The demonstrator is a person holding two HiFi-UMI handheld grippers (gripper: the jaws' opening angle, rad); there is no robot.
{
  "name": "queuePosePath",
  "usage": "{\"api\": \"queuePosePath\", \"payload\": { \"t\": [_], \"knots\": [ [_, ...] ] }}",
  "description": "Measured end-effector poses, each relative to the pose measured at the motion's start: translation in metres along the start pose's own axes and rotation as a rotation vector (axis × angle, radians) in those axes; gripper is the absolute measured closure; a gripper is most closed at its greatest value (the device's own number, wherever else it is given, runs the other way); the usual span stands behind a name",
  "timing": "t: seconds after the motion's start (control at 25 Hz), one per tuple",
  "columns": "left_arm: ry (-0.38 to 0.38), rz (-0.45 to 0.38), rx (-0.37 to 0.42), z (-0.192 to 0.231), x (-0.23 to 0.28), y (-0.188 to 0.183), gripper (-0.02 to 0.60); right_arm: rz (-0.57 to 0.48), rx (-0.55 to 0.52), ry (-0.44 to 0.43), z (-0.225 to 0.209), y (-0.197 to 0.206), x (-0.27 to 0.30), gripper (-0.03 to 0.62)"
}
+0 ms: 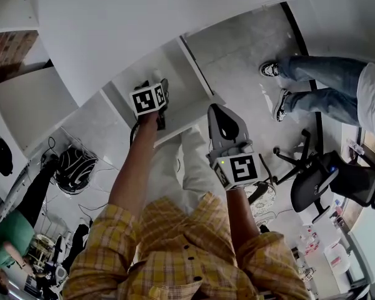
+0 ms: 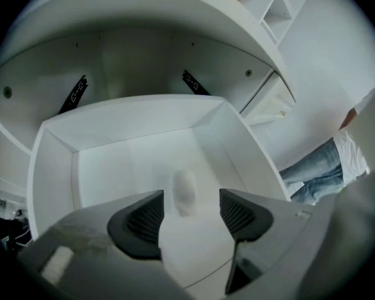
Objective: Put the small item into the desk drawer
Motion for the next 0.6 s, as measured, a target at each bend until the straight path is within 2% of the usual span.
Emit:
{"api": "queuePosePath", "payload": {
  "t": [0.36, 0.52, 0.6],
  "knots": [
    [0.025, -0.064, 0.024, -0.025, -0.049, -0.014, 0.299, -0.025, 0.002, -0.007, 0.011, -0.020, -0.020, 0.597],
    [0.043, -0.091, 0.038, -0.041, -0.079, -0.017, 0.316, -0.045, -0.005, -0.008, 0.017, -0.034, -0.030, 0.597],
    [0.055, -0.112, 0.043, -0.050, -0.095, -0.019, 0.347, -0.053, -0.007, -0.008, 0.020, -0.040, -0.036, 0.597]
  ]
}}
Point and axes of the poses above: the fingertips, and each gripper's own axes: x forward along the fingers, z to its left, y out of its underside, the point moved 9 cm from there along -x, backward along the fingers, and after that the axes turned 12 degrees about y, right-handed, at the moved point
